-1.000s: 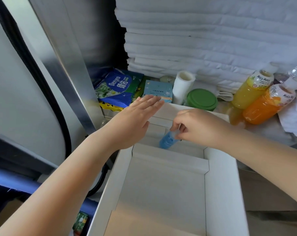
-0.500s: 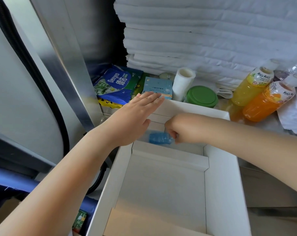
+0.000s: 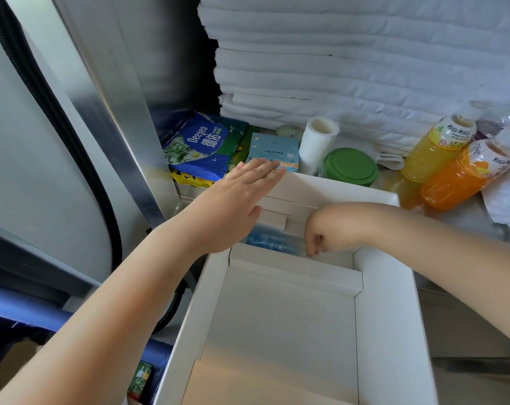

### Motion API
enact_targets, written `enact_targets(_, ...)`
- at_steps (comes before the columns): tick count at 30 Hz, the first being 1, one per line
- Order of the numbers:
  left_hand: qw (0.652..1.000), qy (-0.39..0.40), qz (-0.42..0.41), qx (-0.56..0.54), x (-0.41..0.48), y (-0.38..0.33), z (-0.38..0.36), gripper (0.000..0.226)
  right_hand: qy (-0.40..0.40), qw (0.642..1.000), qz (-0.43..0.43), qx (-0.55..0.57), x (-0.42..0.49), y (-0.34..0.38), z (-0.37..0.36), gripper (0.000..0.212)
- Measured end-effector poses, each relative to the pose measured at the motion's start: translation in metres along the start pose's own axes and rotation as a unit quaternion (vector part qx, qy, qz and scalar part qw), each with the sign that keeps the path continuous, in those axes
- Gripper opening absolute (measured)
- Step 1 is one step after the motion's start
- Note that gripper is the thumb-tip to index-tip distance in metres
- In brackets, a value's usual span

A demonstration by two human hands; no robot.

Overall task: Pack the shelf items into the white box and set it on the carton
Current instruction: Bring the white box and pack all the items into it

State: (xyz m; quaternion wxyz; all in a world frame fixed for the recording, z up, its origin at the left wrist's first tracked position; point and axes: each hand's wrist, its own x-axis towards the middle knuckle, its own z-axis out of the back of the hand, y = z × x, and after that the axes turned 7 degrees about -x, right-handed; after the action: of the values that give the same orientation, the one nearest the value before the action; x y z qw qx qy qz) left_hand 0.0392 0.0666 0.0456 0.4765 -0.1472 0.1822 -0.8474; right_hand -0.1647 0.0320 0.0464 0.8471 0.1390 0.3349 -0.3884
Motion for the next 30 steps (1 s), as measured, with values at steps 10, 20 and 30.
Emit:
enact_targets(10, 1.000, -0.002, 0.000, 0.007, 0.000, -0.001, 0.000, 0.066, -0.040, 0.998, 0.036, -0.045, 0.002, 0.010, -0.007, 0.053)
enact_targets(20, 1.000, -0.001, -0.001, 0.006, -0.002, -0.004, 0.002, 0.066, -0.068, 0.996, 0.039, 0.049, -0.016, 0.000, 0.012, 0.030)
enact_targets(30, 1.000, -0.002, 0.002, 0.013, -0.002, -0.008, 0.002, 0.065, -0.439, 0.884, -0.031, 0.159, -0.019, -0.046, 0.093, 0.009)
